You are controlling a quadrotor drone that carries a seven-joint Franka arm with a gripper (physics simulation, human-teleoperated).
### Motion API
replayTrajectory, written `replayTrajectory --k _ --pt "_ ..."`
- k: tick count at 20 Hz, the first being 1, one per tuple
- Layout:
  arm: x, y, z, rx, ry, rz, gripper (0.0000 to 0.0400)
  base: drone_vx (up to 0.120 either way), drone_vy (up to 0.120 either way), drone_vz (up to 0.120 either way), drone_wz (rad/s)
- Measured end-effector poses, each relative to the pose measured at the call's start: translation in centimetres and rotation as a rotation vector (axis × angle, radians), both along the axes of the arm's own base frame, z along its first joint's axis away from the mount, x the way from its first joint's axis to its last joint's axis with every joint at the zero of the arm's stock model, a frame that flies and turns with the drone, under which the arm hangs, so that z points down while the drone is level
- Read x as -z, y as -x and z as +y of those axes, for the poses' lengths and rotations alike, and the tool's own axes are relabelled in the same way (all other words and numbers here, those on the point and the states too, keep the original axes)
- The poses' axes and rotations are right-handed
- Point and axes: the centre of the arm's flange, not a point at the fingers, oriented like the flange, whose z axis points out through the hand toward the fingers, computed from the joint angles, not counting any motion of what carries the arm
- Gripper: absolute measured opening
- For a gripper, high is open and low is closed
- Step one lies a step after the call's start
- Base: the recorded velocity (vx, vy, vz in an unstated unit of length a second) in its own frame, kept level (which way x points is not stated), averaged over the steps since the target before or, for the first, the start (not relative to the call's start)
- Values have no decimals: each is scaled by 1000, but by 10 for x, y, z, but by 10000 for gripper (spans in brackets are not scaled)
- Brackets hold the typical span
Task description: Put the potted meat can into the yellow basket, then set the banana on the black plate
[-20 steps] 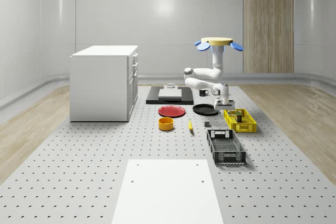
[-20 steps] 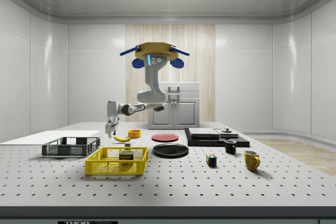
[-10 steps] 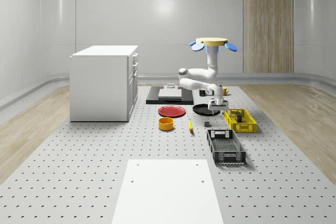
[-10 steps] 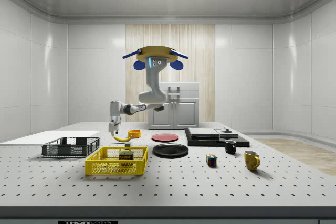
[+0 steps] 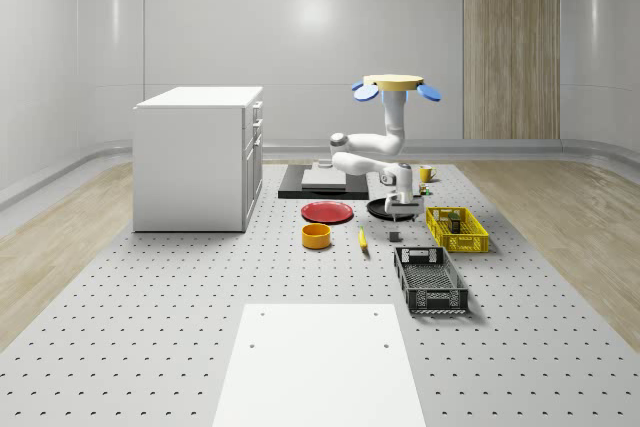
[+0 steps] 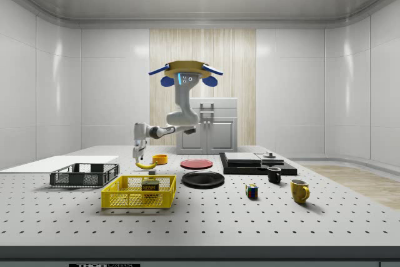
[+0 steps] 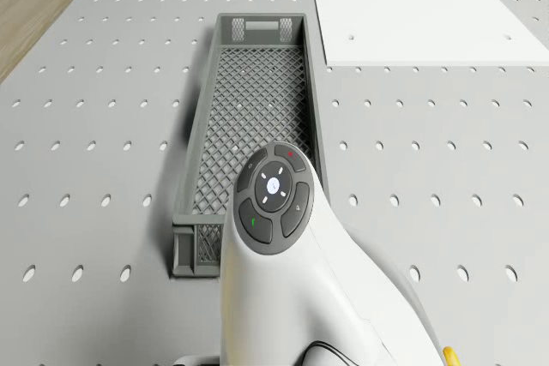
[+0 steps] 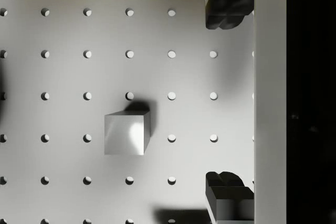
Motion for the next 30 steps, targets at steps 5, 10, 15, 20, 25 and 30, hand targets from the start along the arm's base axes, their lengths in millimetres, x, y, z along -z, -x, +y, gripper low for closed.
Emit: replayTrajectory --k 5,10,15,20,25,30 --pt "0 0 0 0 0 0 400 0 -120 -96 0" --pt "0 0 0 0 0 0 400 0 -120 -80 0" --pt "0 0 0 0 0 0 400 0 -120 0 0" --pt "0 0 0 0 0 0 400 0 -120 -24 0" --pt "0 0 0 0 0 0 400 0 -120 0 0" --pt "0 0 0 0 0 0 400 0 -120 0 0"
